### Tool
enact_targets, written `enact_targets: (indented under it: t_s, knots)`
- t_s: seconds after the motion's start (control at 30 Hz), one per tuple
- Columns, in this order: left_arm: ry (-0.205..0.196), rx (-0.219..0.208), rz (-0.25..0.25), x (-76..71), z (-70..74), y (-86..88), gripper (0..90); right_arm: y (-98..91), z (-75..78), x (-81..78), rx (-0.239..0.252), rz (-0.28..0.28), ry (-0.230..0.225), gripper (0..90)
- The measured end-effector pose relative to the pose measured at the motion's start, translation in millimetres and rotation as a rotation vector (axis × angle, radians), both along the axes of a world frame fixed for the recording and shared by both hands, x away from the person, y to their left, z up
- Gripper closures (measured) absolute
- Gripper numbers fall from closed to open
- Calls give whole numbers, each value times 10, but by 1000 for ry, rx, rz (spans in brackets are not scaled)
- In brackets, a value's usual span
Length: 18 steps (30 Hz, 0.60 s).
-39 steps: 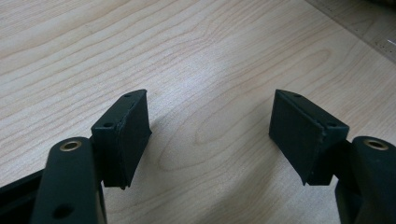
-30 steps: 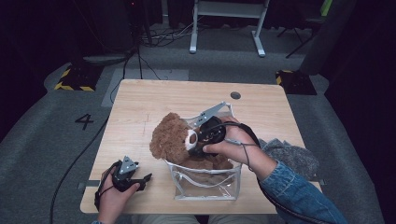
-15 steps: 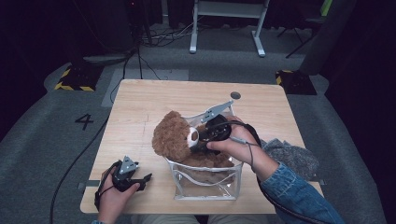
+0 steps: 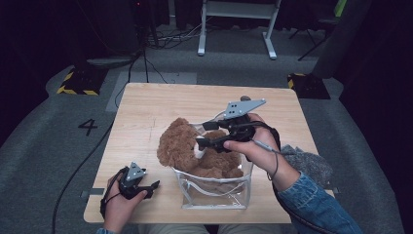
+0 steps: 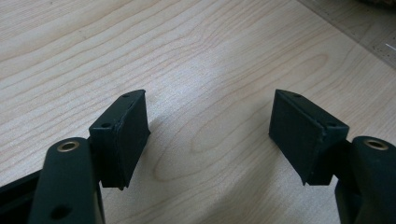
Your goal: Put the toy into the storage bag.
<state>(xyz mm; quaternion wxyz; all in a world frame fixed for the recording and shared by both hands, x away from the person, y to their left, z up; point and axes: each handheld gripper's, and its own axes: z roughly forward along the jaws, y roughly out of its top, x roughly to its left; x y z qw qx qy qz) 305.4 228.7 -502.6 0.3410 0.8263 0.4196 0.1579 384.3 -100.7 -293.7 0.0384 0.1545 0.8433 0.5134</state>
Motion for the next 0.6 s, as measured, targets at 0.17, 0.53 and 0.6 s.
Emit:
enact_targets:
  t_s: [0.17,0.53,0.6]
  knots:
    - [0,0,0,0,0,0,284,-63,171,-28,29,-40,-46,400]
    - [-1,-11,22,-36,-5,101,290,-620,439,-2,29,-186,-74,393]
    - [-1,-10,27,-40,-4,123,290,-753,454,7,25,-210,-68,389]
